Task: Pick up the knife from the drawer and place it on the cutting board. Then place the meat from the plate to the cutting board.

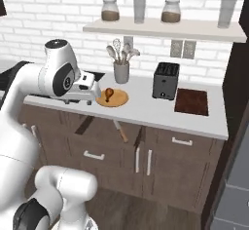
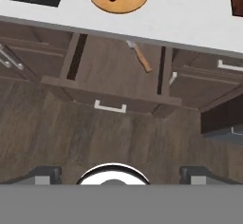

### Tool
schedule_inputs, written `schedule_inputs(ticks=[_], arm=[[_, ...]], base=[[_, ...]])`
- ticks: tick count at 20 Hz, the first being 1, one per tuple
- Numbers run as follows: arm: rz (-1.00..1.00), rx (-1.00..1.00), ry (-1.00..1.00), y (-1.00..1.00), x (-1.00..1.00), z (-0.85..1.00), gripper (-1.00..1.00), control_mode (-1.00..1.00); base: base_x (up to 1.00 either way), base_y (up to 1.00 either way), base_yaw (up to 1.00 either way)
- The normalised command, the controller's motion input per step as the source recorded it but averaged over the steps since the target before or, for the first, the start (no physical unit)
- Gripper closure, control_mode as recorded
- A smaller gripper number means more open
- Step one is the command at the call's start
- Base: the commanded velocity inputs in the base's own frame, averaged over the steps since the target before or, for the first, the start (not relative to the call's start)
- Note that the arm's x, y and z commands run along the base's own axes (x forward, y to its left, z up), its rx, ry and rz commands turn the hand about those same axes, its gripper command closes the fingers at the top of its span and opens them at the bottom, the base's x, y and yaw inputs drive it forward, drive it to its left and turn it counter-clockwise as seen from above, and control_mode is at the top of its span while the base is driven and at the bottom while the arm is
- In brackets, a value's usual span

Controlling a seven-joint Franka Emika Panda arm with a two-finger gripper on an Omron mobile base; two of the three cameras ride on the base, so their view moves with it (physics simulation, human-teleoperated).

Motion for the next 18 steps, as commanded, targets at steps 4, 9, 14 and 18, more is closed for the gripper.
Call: schedule_inputs(ticks=[4, 9, 14, 18], arm=[[0.0, 0.0, 0.0, 0.0, 0.0, 0.0, -1.0, 1.0], [0.0, 0.0, 0.0, 0.0, 0.0, 0.0, -1.0, 1.0], [0.0, 0.0, 0.0, 0.0, 0.0, 0.0, -1.0, 1.0], [0.0, 0.0, 0.0, 0.0, 0.0, 0.0, -1.0, 1.0]], base=[[0.62, -0.98, 0.36], [0.4, -0.92, 0.43], [0.08, -0.72, 0.57], [0.0, -0.31, 0.76]])
